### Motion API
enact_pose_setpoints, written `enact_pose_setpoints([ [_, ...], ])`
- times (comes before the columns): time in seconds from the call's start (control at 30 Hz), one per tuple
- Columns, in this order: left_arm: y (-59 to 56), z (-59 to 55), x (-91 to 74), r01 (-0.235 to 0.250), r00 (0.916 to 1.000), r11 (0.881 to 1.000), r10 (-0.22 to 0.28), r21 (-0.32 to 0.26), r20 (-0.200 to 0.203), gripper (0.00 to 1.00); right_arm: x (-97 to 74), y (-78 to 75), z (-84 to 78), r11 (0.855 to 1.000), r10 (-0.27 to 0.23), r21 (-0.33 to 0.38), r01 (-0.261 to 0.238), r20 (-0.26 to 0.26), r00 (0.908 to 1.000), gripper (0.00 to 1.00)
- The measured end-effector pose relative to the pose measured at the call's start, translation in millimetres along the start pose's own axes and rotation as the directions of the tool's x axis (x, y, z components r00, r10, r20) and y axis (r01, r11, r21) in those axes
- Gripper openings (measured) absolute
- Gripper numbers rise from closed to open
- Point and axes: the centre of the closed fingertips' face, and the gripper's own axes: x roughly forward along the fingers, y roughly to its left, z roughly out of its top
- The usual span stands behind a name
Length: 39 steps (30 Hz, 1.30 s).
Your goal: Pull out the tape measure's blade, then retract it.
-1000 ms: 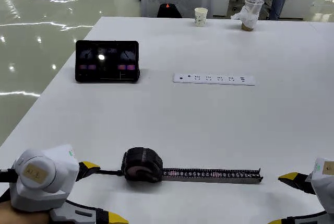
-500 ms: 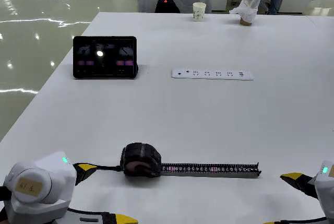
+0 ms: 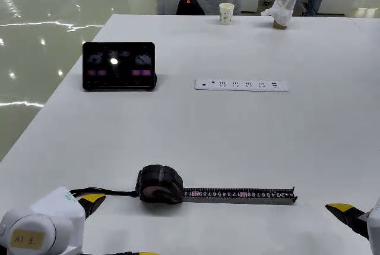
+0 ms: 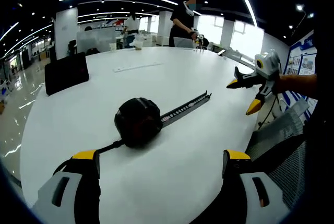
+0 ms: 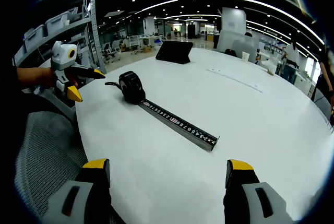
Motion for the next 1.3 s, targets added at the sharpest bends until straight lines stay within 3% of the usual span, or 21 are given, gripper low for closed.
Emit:
enact_pose_setpoints([
  [0.3,-0.9,4.0,-2.7,-0.031,0.9992,0.999,0.032,-0.026,0.023,0.99,-4.5,5.8,5.7,0.999,-0.022,0.032,0.022,0.024,0.9995,0.95],
  [0.57,-10.4,5.7,-2.5,-0.040,0.9986,0.998,0.041,-0.045,0.034,0.99,-6.8,10.2,12.4,0.998,-0.038,0.050,0.036,0.041,0.9984,0.97],
  [0.9,-15.2,17.4,-2.8,-0.085,0.9939,0.991,0.091,-0.099,0.062,0.99,-7.3,15.0,19.1,0.996,-0.066,0.067,0.063,0.052,0.9965,0.97],
  [1.3,-26.1,16.8,-1.4,-0.103,0.9935,0.990,0.107,-0.095,0.039,0.99,-8.1,25.7,25.8,0.995,-0.081,0.069,0.077,0.054,0.9952,0.97],
])
